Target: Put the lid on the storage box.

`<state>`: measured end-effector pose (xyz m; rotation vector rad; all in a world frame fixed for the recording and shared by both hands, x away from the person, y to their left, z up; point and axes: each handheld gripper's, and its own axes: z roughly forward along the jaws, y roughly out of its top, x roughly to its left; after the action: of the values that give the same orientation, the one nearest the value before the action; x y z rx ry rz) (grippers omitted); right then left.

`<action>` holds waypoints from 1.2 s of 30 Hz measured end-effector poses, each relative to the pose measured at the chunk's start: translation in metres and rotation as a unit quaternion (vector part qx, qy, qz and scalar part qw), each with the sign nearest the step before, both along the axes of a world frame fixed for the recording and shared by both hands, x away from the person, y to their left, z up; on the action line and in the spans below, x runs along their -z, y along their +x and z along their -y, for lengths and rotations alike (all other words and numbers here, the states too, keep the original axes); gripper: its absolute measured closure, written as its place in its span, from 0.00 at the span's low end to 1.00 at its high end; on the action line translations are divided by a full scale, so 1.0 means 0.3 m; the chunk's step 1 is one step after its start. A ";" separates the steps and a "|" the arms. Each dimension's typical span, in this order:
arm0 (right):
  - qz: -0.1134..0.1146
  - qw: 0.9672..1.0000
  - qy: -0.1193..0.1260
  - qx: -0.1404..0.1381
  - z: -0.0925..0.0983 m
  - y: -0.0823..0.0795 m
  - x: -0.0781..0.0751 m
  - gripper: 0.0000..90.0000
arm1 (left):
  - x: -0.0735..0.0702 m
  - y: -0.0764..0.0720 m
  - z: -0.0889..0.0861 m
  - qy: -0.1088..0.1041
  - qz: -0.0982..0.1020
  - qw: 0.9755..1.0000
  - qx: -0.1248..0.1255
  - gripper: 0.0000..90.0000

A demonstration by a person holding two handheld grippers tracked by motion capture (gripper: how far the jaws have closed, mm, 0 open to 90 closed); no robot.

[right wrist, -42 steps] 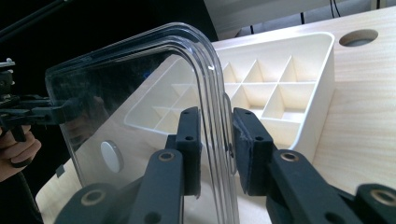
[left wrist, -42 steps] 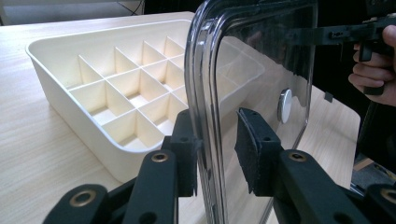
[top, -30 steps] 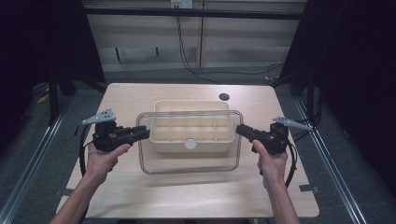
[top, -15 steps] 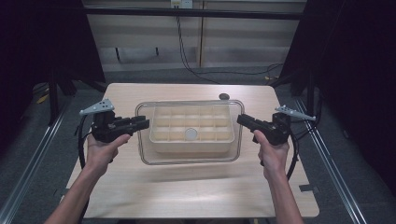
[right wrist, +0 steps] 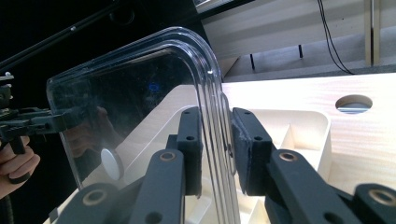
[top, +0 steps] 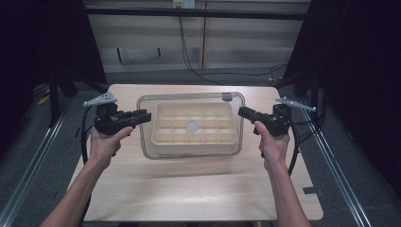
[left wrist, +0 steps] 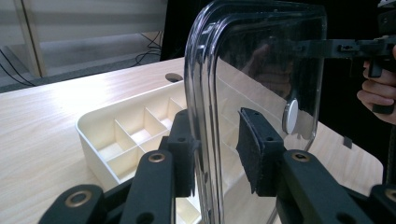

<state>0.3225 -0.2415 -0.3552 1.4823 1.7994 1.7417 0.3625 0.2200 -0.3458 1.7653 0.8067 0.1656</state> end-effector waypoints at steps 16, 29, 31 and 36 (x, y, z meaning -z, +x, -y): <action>-0.012 1.000 0.010 0.013 0.015 0.078 0.002 0.83 | -0.014 0.104 0.035 0.001 -0.011 1.000 -0.013 0.73; -0.022 0.999 -0.005 0.028 0.030 0.144 0.025 0.83 | 0.032 0.179 0.067 0.003 -0.030 0.999 -0.032 0.71; -0.030 0.999 0.001 0.023 0.031 0.157 0.039 0.83 | 0.038 0.189 0.064 0.005 -0.034 0.999 -0.032 0.71; -0.031 0.999 0.008 0.023 0.026 0.181 0.058 0.84 | 0.057 0.216 0.062 -0.002 -0.045 0.998 -0.042 0.70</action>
<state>0.3767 -0.2494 -0.3727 1.5865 1.7709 1.7103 0.4274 0.2013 -0.3628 1.7462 0.9464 0.1395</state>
